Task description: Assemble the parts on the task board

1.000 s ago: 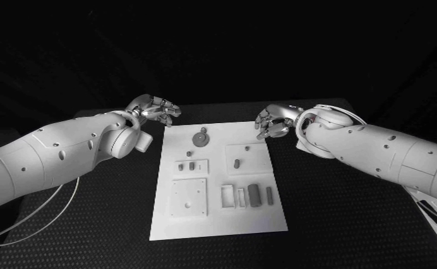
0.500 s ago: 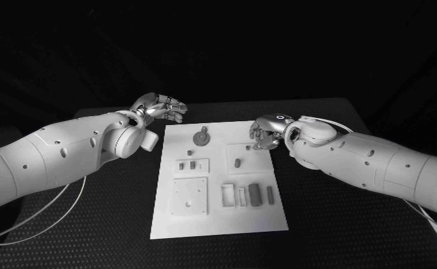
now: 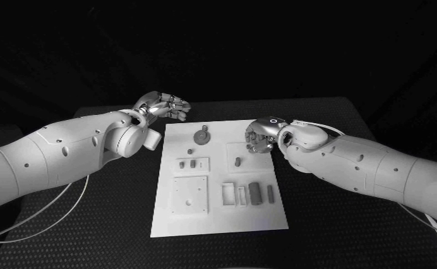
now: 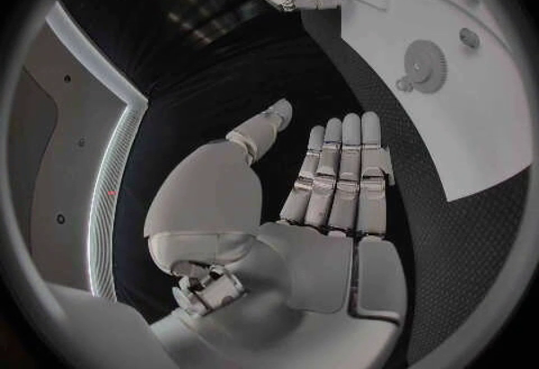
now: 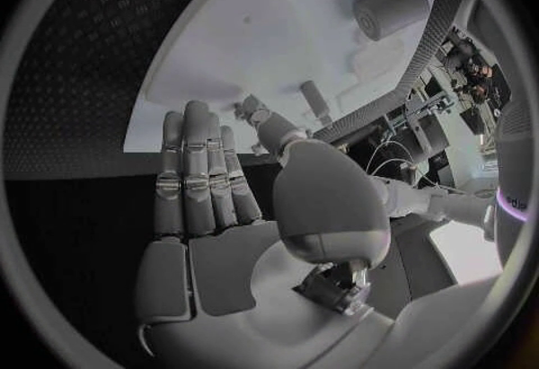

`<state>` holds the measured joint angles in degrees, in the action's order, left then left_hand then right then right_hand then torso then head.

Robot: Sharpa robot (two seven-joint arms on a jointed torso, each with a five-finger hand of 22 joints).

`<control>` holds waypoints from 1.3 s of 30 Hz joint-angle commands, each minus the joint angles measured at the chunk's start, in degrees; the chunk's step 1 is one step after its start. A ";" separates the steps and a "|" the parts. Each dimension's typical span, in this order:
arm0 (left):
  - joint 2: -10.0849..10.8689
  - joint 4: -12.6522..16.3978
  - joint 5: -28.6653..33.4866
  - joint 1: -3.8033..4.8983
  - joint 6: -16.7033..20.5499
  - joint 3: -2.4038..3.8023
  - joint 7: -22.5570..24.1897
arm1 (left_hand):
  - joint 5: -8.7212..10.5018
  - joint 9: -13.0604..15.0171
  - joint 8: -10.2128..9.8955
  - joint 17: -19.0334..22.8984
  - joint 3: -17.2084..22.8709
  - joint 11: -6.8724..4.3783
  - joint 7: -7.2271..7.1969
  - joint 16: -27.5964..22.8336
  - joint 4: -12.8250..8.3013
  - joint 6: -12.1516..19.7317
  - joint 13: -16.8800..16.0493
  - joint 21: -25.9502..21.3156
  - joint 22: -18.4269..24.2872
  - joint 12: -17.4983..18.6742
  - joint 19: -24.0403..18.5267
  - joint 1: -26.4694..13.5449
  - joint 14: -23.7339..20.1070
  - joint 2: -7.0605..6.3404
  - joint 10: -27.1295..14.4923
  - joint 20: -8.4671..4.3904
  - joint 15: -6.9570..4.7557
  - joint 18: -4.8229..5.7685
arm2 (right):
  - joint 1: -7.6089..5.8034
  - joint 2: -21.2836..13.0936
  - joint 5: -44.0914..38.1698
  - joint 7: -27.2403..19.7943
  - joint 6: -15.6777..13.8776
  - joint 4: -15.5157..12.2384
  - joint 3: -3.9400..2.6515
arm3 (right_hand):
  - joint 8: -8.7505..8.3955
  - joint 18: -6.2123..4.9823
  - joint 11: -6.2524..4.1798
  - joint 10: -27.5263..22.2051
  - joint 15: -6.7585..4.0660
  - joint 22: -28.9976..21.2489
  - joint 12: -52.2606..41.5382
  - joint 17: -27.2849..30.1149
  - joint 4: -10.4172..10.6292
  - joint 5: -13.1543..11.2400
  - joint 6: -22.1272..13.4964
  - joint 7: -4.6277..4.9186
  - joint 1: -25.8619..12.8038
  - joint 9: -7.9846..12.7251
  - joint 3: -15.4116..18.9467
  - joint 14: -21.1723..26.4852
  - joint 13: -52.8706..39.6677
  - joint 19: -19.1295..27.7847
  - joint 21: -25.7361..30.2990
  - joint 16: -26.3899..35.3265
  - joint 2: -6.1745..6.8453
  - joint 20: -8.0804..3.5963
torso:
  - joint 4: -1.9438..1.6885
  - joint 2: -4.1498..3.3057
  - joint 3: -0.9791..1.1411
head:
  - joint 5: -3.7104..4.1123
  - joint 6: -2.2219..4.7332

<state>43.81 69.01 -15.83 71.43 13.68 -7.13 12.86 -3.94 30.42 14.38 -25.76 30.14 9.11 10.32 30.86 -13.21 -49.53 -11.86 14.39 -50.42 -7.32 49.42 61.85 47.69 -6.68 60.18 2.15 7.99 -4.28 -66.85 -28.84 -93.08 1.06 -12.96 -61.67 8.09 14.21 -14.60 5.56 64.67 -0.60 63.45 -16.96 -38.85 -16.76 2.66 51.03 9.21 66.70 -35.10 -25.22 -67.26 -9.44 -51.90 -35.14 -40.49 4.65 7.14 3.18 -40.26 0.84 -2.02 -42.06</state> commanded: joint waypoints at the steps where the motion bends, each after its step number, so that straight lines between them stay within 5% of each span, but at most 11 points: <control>1: -0.25 0.19 0.52 0.09 -0.81 0.06 1.00 | 0.29 -0.06 0.24 -0.02 -0.27 0.08 0.19 -0.33 0.00 0.21 0.13 -0.38 0.02 0.14 -0.45 -0.45 -0.35 0.23 -0.26 0.03 0.03 0.32 | 0.23 0.36 -1.34 0.31 0.36 0.10 0.11 | 0.40 -0.40 -0.16 0.72 -0.10 0.10 0.36 -0.12 -0.03 0.05 0.64 -0.10 0.47 0.08 -0.45 -0.17 0.07 -0.21 0.34 0.16 -0.55 0.02 | 0.09 0.03 0.03 | -0.17 -0.07; 12: -0.43 0.41 0.53 0.10 -1.21 0.07 0.48 | 0.25 -0.07 0.45 -0.19 -0.37 0.25 0.11 -0.84 0.16 0.03 0.45 -0.39 -0.16 0.27 -0.81 -0.41 -0.48 0.35 -0.63 0.30 0.35 0.20 | 1.60 1.96 -2.26 0.28 0.16 1.45 0.50 | 1.29 -0.38 -0.30 2.69 -0.15 0.50 2.27 -0.82 0.09 0.05 3.55 -1.20 -0.27 0.30 -7.12 0.11 0.51 -0.03 0.75 1.05 -1.00 0.30 | 0.03 0.00 0.08 | -0.25 -0.27; 20: -0.46 0.41 0.53 0.11 -1.20 0.08 0.15 | 0.26 -0.12 0.44 -0.28 -0.47 0.32 0.14 -1.00 0.24 0.12 0.56 -0.38 -0.24 0.31 -0.92 -0.48 -0.51 0.32 -0.76 0.40 0.44 0.14 | 1.88 2.18 -3.13 1.00 1.13 1.22 0.75 | 1.60 -0.09 0.33 1.78 0.50 0.86 3.75 -1.03 -0.01 0.05 4.53 -1.58 0.09 0.38 -8.52 1.71 0.91 1.60 1.36 2.00 -1.35 0.64 | 0.06 0.03 0.06 | -0.25 -0.49; 29: -0.47 0.44 0.53 0.11 -1.30 0.08 -0.18 | 0.25 -0.19 0.38 -0.38 -0.56 0.39 0.21 -1.21 0.31 0.32 0.71 -0.38 -0.34 0.36 -1.09 -0.53 -0.58 0.30 -0.94 0.50 0.53 0.06 | 2.06 2.26 -4.34 1.77 1.71 0.63 1.45 | 0.61 0.25 1.33 -0.08 1.45 1.35 5.57 -1.39 -0.04 0.05 3.23 -0.97 0.54 1.06 -8.76 3.53 1.50 3.35 1.92 2.81 0.09 0.96 | 0.12 0.06 0.11 | -0.29 -0.63; 39: -0.44 0.46 0.53 0.11 -1.68 0.08 -0.72 | 0.25 -0.28 0.31 -0.54 -0.67 0.49 0.31 -1.42 0.44 0.55 0.88 -0.35 -0.47 0.43 -1.24 -0.63 -0.61 0.29 -1.17 0.59 0.60 -0.02 | 2.10 2.11 -7.34 3.08 3.01 0.24 1.96 | 1.41 0.20 0.94 1.33 1.23 1.88 5.33 -1.96 -0.09 0.06 4.99 -1.65 2.07 1.04 -9.61 3.68 1.20 3.66 1.84 2.75 -0.58 1.05 | 0.11 0.03 0.10 | -0.25 -0.75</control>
<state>43.47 69.31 -15.67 71.44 12.97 -7.11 12.17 -3.94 30.22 14.61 -26.21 29.73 9.53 10.53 29.72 -12.79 -49.33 -11.04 14.18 -50.83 -7.08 48.49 61.66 47.28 -6.48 59.37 2.68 8.39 -3.52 -66.10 -26.93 -98.20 3.28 -15.26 -61.55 9.14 15.46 -13.72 6.60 65.50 0.95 65.29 -14.13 -40.77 -16.88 2.66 55.63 7.68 68.34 -34.05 -34.46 -63.82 -9.58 -48.49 -33.46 -37.91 4.07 8.07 3.30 -40.22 0.93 -2.27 -42.77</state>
